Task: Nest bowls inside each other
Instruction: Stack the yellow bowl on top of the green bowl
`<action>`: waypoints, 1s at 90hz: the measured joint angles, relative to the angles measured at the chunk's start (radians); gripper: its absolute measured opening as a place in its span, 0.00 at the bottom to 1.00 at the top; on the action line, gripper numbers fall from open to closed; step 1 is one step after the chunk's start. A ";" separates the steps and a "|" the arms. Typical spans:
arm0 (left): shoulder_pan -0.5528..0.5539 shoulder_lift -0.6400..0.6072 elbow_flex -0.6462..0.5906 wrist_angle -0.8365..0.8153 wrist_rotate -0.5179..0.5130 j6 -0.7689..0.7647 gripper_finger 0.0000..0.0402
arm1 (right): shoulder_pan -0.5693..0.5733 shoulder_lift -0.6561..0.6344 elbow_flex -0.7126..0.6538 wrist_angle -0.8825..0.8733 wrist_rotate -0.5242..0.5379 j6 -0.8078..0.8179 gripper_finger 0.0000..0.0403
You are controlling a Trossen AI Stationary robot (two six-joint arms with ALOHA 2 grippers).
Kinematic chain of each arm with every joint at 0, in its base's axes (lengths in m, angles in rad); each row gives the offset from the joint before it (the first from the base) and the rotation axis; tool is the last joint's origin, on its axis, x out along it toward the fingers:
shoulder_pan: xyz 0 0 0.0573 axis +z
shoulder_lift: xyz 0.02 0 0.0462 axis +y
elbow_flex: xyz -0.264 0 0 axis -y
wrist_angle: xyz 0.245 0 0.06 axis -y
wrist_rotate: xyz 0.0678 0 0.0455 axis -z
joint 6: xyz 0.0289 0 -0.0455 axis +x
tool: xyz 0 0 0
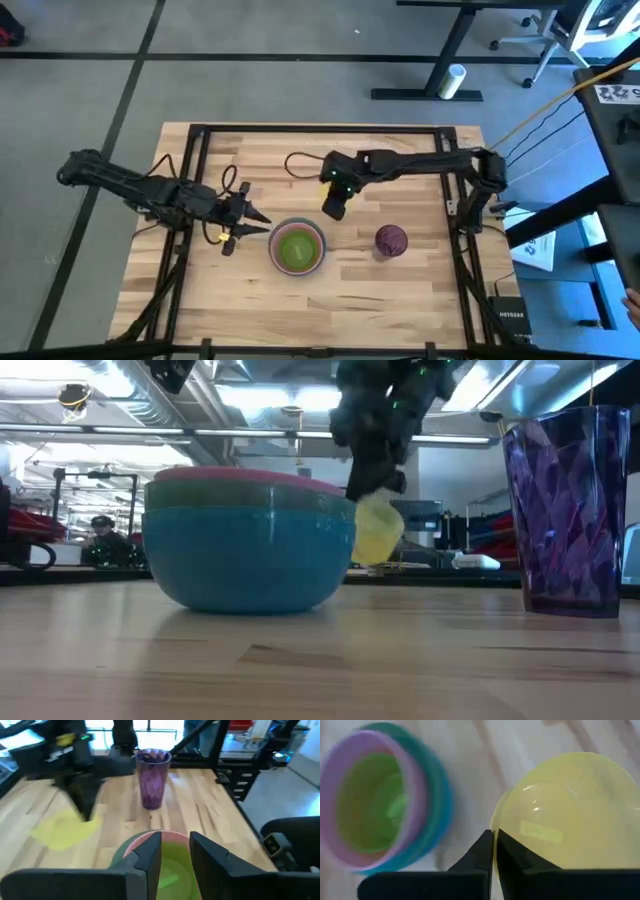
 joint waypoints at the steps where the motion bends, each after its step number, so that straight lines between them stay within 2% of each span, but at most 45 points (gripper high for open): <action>1: 0.000 0.000 0.000 0.000 0.000 0.001 0.21 | 0.006 -0.001 0.000 0.001 0.003 0.003 0.00; 13: 0.000 0.000 0.000 -0.006 -0.003 0.005 0.21 | 0.068 -0.019 0.004 0.013 0.022 0.023 0.00; 23: 0.000 0.000 0.000 -0.016 -0.015 0.014 0.21 | 0.112 -0.020 0.070 -0.025 0.064 0.029 0.00; 39: 0.000 0.001 0.000 -0.024 -0.045 0.014 0.21 | 0.183 -0.020 0.153 0.000 0.068 0.022 0.00; 64: 0.003 0.001 0.000 -0.026 -0.063 0.033 0.21 | 0.287 0.014 0.156 0.114 0.065 0.064 0.00; 90: 0.039 0.000 0.000 -0.027 -0.069 0.024 0.21 | 0.322 0.082 0.156 0.217 0.037 0.094 0.00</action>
